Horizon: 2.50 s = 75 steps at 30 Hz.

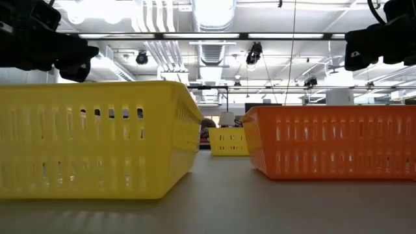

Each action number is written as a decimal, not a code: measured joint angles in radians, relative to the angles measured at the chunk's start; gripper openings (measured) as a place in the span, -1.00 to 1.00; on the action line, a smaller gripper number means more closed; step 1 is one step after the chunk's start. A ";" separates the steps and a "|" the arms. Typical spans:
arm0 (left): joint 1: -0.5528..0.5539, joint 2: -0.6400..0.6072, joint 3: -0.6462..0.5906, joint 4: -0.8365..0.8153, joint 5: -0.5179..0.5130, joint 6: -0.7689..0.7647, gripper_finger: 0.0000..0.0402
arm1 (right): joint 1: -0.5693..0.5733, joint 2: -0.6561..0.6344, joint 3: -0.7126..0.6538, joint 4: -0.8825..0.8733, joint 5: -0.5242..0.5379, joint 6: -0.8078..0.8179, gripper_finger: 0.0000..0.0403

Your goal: Stack baskets by color

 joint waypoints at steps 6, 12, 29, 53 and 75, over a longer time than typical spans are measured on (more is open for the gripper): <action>0.000 0.000 0.000 0.000 0.000 0.000 -0.47 | 0.000 0.000 0.000 0.000 0.000 0.000 -0.96; 0.000 0.000 0.000 0.000 0.000 0.000 -0.47 | 0.000 0.000 0.000 0.000 0.000 -0.060 -0.96; 0.001 0.012 0.000 0.329 -0.025 -0.023 -0.47 | 0.000 0.054 0.002 0.142 0.145 0.354 -0.96; 0.002 0.024 0.000 0.415 0.029 -0.037 -0.47 | 0.000 0.436 0.013 0.375 0.546 0.741 -0.96; 0.002 0.022 0.000 0.725 0.006 0.112 -0.47 | 0.064 0.962 0.216 0.904 0.485 0.312 -0.96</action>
